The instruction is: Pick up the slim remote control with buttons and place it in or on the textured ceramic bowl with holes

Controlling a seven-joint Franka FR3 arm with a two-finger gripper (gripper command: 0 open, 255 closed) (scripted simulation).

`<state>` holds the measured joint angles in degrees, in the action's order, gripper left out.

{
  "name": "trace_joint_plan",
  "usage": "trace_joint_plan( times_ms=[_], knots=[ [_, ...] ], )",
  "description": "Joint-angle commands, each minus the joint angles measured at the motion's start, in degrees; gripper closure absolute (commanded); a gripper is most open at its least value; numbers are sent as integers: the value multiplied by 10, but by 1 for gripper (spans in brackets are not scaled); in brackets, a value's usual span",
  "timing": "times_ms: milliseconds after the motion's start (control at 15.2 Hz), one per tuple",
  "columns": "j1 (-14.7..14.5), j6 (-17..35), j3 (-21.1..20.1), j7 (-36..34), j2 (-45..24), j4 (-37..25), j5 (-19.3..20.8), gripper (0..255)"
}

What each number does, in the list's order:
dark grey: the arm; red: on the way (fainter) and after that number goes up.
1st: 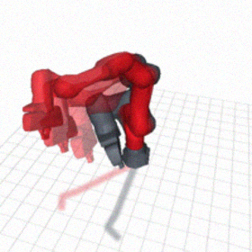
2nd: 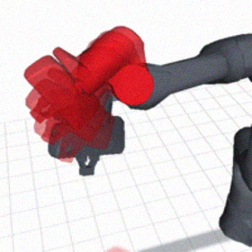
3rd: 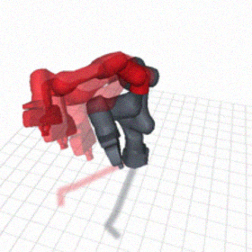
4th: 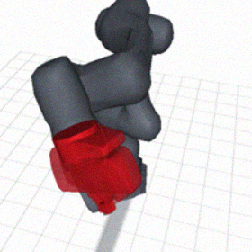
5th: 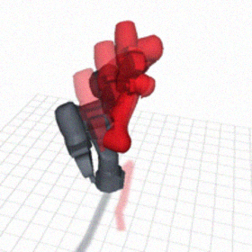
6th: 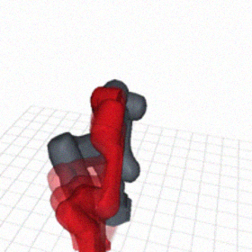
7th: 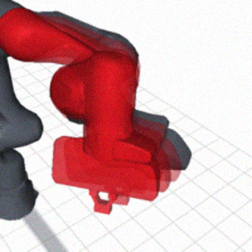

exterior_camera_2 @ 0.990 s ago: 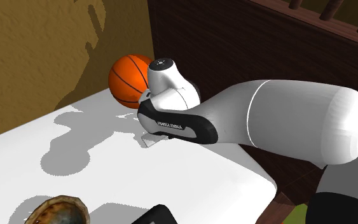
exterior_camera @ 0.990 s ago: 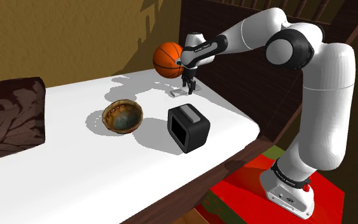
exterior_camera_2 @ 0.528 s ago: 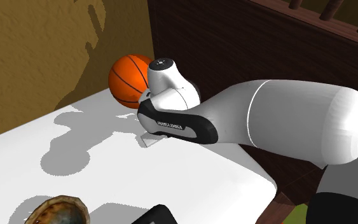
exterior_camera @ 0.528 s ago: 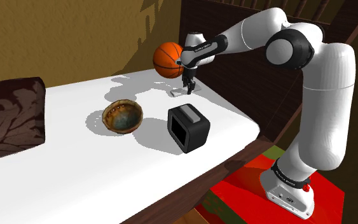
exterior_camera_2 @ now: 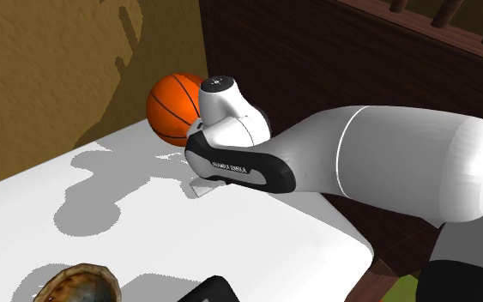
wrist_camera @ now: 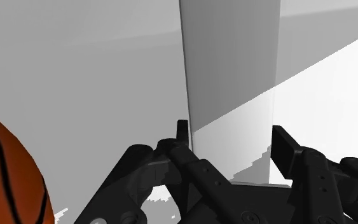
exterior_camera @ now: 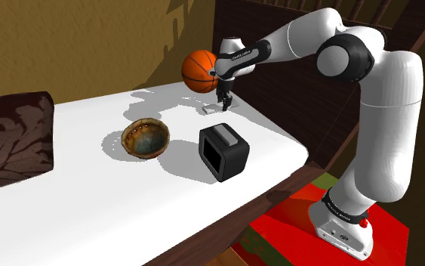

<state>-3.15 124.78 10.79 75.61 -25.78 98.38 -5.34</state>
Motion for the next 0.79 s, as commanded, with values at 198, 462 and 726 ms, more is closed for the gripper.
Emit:
trace_joint_plan(
  times_ms=[198, 462, 726],
  knots=[
    [-1, -30, 2, -3, 16, -14, 4, 255],
    [-2, -55, 3, -5, 28, -28, 7, 255],
    [-2, -82, 5, -6, 38, -44, 10, 255]
  ],
)
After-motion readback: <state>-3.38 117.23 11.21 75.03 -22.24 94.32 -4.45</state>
